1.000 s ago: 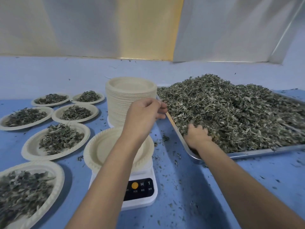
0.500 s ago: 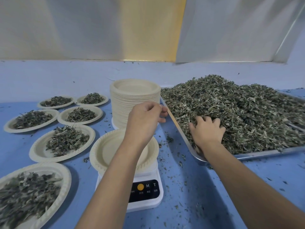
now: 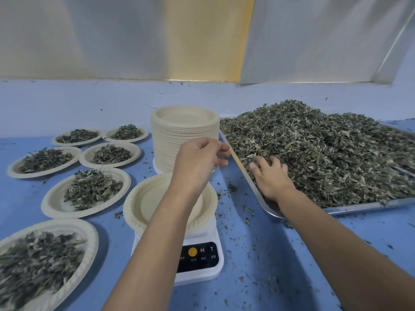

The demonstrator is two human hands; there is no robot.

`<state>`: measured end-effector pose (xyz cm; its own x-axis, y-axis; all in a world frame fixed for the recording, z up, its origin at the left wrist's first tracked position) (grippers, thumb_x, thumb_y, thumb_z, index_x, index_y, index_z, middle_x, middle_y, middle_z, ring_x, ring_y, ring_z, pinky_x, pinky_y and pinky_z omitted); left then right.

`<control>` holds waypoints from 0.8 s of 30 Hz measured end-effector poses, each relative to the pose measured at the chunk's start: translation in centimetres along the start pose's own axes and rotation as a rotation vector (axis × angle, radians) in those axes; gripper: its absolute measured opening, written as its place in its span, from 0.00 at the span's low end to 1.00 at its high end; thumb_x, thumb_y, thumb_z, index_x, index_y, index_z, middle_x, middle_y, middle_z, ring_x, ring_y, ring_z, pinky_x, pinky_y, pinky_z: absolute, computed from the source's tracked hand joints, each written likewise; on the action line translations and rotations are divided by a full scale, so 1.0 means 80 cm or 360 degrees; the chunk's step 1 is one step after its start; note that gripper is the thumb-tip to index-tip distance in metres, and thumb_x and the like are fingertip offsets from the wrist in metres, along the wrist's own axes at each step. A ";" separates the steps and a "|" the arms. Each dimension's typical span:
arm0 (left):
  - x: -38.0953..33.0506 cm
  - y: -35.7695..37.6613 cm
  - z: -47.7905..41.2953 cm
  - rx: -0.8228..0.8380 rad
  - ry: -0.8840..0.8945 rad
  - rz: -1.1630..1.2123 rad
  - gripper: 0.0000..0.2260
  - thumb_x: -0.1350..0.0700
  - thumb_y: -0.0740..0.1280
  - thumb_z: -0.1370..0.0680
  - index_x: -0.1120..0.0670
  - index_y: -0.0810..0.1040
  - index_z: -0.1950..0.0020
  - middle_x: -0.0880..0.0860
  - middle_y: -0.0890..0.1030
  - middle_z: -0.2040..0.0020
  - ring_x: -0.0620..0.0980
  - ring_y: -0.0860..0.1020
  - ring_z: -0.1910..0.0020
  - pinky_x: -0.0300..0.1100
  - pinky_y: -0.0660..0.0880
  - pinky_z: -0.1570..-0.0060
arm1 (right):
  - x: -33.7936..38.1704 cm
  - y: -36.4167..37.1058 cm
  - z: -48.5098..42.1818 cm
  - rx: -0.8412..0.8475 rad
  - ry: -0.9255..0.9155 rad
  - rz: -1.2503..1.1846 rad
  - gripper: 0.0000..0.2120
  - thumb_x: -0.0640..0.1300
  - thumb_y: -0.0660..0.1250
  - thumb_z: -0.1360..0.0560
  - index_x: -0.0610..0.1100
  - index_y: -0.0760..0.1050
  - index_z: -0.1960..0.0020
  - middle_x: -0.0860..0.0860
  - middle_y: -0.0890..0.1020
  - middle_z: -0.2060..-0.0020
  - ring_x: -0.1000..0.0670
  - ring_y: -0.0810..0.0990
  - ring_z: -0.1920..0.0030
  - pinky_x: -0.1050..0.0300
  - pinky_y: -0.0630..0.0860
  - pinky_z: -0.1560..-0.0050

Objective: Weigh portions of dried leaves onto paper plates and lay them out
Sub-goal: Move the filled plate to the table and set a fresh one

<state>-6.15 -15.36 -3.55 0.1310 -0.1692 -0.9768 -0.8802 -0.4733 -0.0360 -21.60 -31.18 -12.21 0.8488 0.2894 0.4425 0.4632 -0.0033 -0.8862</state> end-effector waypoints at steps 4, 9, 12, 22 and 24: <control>0.003 -0.002 -0.002 -0.0017 0.0018 -0.0050 0.12 0.59 0.61 0.22 0.52 0.81 0.62 0.50 0.84 0.62 0.44 0.81 0.67 0.38 0.75 0.58 | 0.016 0.017 -0.001 0.0190 -0.0211 0.0233 0.21 0.53 0.45 0.17 0.59 0.56 0.25 0.49 0.50 0.23 0.39 0.51 0.27 0.39 0.61 0.31; 0.008 -0.004 -0.005 -0.0020 0.0016 -0.0031 0.12 0.59 0.61 0.22 0.54 0.81 0.61 0.52 0.84 0.61 0.44 0.80 0.68 0.29 0.74 0.67 | 0.009 0.024 0.000 0.0297 -0.0156 0.0634 0.19 0.51 0.45 0.17 0.53 0.58 0.27 0.44 0.60 0.28 0.38 0.58 0.32 0.41 0.66 0.37; 0.010 -0.003 -0.006 -0.0016 0.0023 -0.0046 0.12 0.59 0.61 0.22 0.53 0.81 0.62 0.51 0.84 0.61 0.44 0.80 0.67 0.30 0.73 0.66 | 0.013 0.022 0.003 0.0272 -0.0134 0.0760 0.15 0.46 0.50 0.17 0.49 0.61 0.31 0.42 0.63 0.34 0.38 0.60 0.34 0.40 0.68 0.40; 0.014 0.004 -0.004 0.0020 0.0015 -0.0104 0.13 0.58 0.61 0.22 0.51 0.81 0.62 0.48 0.84 0.63 0.43 0.81 0.67 0.38 0.75 0.59 | 0.015 0.011 0.002 0.0136 -0.0119 0.0493 0.13 0.44 0.49 0.17 0.43 0.65 0.35 0.41 0.68 0.38 0.38 0.63 0.36 0.42 0.69 0.41; 0.016 0.007 -0.003 0.0040 0.0000 -0.0097 0.13 0.58 0.61 0.22 0.51 0.81 0.63 0.47 0.84 0.63 0.43 0.81 0.67 0.39 0.76 0.60 | 0.009 0.003 0.001 0.0049 -0.0081 0.0298 0.14 0.45 0.49 0.17 0.43 0.67 0.36 0.40 0.70 0.40 0.38 0.66 0.38 0.45 0.68 0.41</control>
<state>-6.34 -16.07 -4.75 0.1847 -0.1409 -0.9726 -0.8818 -0.4608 -0.1007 -20.88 -30.93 -12.14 0.9049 0.3349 0.2627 0.2897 -0.0324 -0.9566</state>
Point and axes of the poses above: each hand's wrist, its own z-axis away from the middle knuckle, its own y-axis out of the palm, x = y × z, the point moved 9 cm from there along -z, towards the middle knuckle
